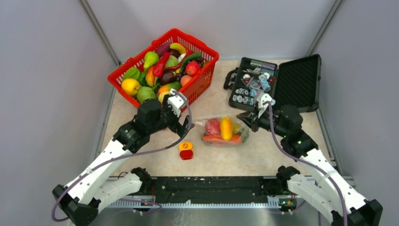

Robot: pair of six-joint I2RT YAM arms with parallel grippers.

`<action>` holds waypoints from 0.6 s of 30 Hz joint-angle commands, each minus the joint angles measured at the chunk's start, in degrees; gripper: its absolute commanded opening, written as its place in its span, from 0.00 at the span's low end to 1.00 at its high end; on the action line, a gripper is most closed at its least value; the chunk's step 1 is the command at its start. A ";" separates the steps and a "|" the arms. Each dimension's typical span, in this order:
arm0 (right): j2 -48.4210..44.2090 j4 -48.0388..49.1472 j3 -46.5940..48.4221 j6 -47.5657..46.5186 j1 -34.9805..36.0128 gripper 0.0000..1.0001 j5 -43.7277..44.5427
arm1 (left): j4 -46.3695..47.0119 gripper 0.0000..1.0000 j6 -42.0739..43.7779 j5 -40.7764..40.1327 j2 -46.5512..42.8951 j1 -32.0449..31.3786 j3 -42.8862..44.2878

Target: Place the food in the zip-top bag and seal the zipper

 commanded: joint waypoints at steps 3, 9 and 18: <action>-7.27 2.34 4.17 3.33 -0.31 0.00 -27.30 | 12.03 0.99 -5.55 -8.38 -8.64 0.16 -2.11; -13.65 -3.98 10.87 4.27 -0.27 0.00 -40.12 | 17.01 0.99 -6.77 -16.23 -14.29 0.11 -4.75; -17.24 -11.72 13.83 3.37 -0.27 0.00 -33.88 | 15.20 0.99 -6.84 -13.49 -12.69 0.14 -3.93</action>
